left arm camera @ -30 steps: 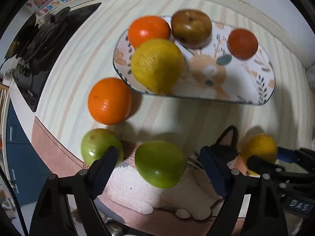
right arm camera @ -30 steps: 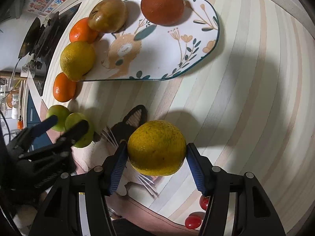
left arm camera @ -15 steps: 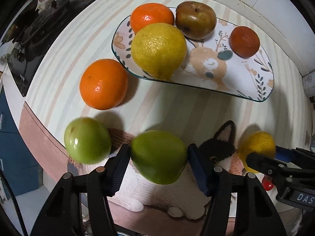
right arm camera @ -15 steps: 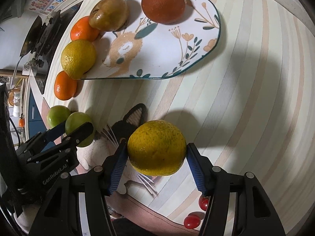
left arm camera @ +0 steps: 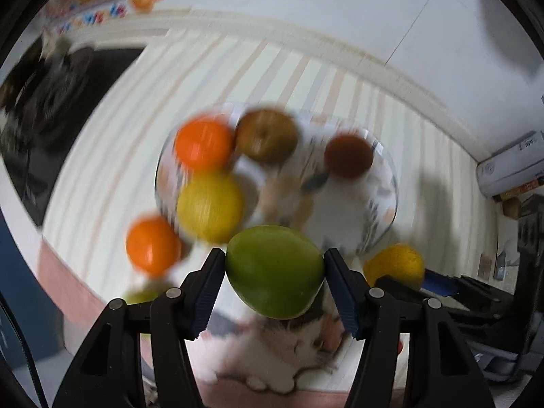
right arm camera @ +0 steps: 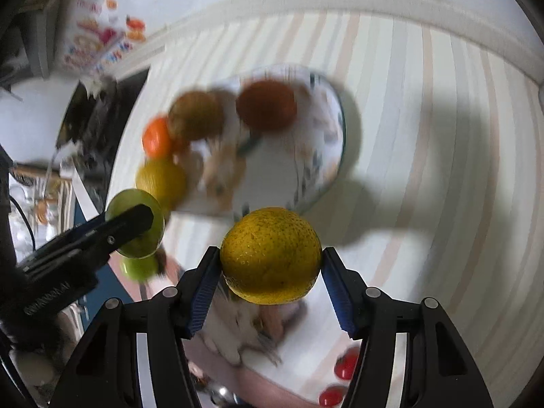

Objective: Organize fruits
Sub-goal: 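Carry the yellow citrus and green apple onto the plate and release both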

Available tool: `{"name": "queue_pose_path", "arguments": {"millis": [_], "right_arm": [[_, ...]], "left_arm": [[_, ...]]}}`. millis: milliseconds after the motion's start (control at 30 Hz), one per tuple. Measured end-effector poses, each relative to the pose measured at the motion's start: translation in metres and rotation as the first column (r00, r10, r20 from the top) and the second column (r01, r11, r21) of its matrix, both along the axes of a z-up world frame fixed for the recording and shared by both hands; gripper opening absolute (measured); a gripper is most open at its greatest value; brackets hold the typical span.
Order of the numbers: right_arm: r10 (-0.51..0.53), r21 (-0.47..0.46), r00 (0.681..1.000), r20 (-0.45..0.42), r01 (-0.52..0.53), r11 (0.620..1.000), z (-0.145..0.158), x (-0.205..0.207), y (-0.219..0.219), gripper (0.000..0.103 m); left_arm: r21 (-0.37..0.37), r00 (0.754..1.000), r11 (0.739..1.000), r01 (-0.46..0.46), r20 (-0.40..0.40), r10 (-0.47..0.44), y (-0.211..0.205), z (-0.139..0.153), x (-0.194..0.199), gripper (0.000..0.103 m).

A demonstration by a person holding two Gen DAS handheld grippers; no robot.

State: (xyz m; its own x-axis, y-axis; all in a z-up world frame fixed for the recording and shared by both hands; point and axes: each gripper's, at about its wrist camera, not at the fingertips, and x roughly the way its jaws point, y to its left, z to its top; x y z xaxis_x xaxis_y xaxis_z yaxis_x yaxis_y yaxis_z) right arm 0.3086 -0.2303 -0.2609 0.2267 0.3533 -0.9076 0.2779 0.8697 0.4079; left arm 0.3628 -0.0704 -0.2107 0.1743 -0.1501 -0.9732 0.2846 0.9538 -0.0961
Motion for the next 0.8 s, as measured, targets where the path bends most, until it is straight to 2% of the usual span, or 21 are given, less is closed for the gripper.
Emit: {"name": "queue_pose_path", "arguments": {"millis": [100,167,267,367,467,600,667,700,733,800], "right_arm": [[-0.020,0.003,0.999,0.028,0.019,1.000,0.002,0.022,-0.007,0.063],[-0.020,0.002,0.999,0.034,0.020,1.000,-0.001,0.034,-0.007,0.063],[-0.002,-0.013,1.000,0.022,0.002,1.000,-0.010,0.049,-0.001,0.063],[0.006,-0.022,1.000,0.000,-0.006,1.000,-0.023,0.059,0.003,0.063],[0.005,-0.024,1.000,-0.011,-0.005,1.000,-0.031,0.064,0.005,0.063],[0.006,-0.007,1.000,-0.020,-0.006,1.000,-0.037,0.066,0.002,0.063],[-0.002,0.015,0.999,-0.037,0.003,1.000,-0.040,0.067,0.001,0.069],[-0.010,0.026,0.999,-0.038,0.011,1.000,-0.040,0.067,-0.001,0.081],[-0.020,0.028,0.999,-0.035,0.021,0.999,-0.038,0.066,-0.003,0.085],[-0.016,0.019,1.000,-0.026,0.016,1.000,-0.031,0.065,-0.003,0.085]], "left_arm": [[0.049,0.998,0.997,0.057,0.019,-0.058,-0.020,0.005,0.035,0.058],[0.073,0.996,0.994,0.084,0.010,-0.085,-0.022,0.002,0.044,0.058],[0.085,0.993,0.990,0.109,-0.054,-0.105,-0.029,-0.013,0.065,0.058],[0.097,0.987,0.988,0.122,-0.113,-0.111,-0.032,-0.029,0.072,0.058],[0.094,0.984,0.986,0.139,-0.127,-0.126,-0.036,-0.031,0.072,0.058],[0.129,0.981,0.978,0.163,-0.128,-0.147,-0.045,-0.035,0.070,0.059],[0.140,0.979,0.977,0.163,-0.149,-0.142,-0.045,-0.039,0.069,0.058],[0.134,0.981,0.980,0.144,-0.149,-0.124,-0.041,-0.039,0.069,0.058],[0.134,0.983,0.982,0.136,-0.144,-0.116,-0.039,-0.038,0.070,0.058],[0.119,0.987,0.986,0.117,-0.127,-0.101,-0.034,-0.034,0.070,0.061]]}}
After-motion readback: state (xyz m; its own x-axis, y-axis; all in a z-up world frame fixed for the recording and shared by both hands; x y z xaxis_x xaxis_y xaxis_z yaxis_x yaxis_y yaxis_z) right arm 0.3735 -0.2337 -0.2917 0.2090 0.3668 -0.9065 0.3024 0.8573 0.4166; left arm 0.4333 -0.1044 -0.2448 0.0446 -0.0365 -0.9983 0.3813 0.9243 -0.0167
